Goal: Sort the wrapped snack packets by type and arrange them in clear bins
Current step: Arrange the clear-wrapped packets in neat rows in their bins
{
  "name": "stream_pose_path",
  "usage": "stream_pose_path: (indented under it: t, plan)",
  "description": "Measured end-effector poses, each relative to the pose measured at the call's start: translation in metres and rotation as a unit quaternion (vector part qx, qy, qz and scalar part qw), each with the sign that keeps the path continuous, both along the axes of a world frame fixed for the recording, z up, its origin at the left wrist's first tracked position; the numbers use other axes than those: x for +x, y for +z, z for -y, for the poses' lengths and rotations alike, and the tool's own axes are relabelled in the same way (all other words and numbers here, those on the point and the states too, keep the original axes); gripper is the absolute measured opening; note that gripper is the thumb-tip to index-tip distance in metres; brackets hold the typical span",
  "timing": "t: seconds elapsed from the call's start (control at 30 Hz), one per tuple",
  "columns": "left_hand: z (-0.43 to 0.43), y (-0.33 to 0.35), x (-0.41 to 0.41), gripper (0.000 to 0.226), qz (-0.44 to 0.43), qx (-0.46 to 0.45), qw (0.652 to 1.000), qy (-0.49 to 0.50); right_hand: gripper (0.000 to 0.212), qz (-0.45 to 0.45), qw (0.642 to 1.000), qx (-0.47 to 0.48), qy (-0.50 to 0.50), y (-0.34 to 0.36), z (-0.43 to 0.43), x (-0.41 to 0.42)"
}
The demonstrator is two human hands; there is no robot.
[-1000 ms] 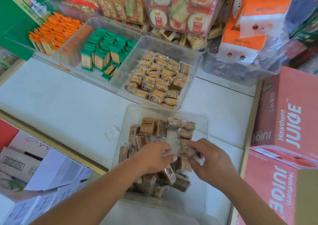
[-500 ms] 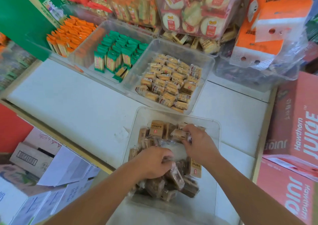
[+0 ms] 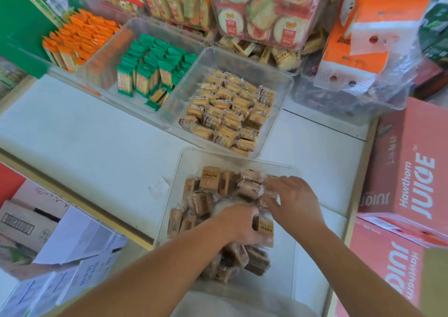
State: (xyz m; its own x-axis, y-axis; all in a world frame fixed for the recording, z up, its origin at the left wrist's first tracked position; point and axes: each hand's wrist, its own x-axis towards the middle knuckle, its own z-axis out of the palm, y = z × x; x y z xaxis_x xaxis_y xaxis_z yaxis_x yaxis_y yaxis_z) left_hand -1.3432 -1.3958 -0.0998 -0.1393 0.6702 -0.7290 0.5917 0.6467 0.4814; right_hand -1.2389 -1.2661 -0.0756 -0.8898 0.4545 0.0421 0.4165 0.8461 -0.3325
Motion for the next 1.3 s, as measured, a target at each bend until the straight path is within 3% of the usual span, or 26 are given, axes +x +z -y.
stream_pose_path:
  t: [0.07, 0.13, 0.27, 0.4, 0.5, 0.57, 0.7, 0.83, 0.93, 1.03, 1.17, 1.3]
  plan:
    - [-0.006, -0.008, 0.007, 0.070, -0.019, -0.018, 1.000, 0.010, 0.022, -0.030, 1.000, -0.001, 0.007, 0.003, -0.001, 0.025]
    - [-0.011, -0.014, 0.011, 0.069, -0.030, -0.033, 0.999, 0.024, 0.024, -0.001, 1.000, 0.002, 0.029, 0.002, 0.004, 0.048]
    - [-0.017, -0.016, 0.008, 0.056, -0.037, -0.084, 0.996, 0.015, 0.038, 0.171, 0.977, -0.001, 0.125, -0.007, 0.021, 0.061]
    - [-0.010, -0.017, 0.002, 0.029, 0.007, -0.058, 0.996, 0.074, 0.051, 0.318, 0.935, 0.080, 0.139, 0.003, 0.032, 0.040]
    - [0.001, -0.015, 0.001, 0.036, 0.044, -0.046, 0.992, 0.111, 0.049, 0.377, 0.905, 0.121, 0.153, 0.005, 0.042, 0.033]
    - [0.006, -0.012, 0.001, 0.046, 0.043, -0.049, 0.995, 0.077, 0.040, 0.376, 0.907, 0.126, 0.142, 0.002, 0.046, 0.034]
    - [0.017, -0.003, -0.001, 0.041, 0.026, -0.029, 0.999, -0.001, 0.030, 0.325, 0.935, 0.099, 0.103, -0.008, 0.043, 0.038]
    - [0.024, -0.004, -0.001, 0.051, 0.003, -0.008, 1.000, -0.018, 0.046, 0.227, 0.968, 0.084, 0.061, -0.013, 0.038, 0.037]
    - [0.027, -0.002, -0.002, 0.048, -0.016, 0.029, 0.999, -0.010, 0.054, 0.228, 0.970, 0.082, 0.026, -0.006, 0.027, 0.025]
    - [0.027, 0.003, -0.004, 0.038, -0.039, 0.104, 0.994, -0.003, 0.037, 0.226, 0.966, 0.114, 0.043, -0.008, 0.018, 0.020]
    - [0.018, 0.001, 0.003, 0.043, -0.034, 0.130, 0.991, -0.009, 0.005, 0.211, 0.974, 0.058, 0.060, -0.009, 0.014, 0.026]
    - [0.018, -0.010, 0.019, 0.030, -0.001, 0.153, 0.983, 0.107, 0.036, 0.236, 0.969, -0.021, 0.072, 0.000, 0.022, 0.038]
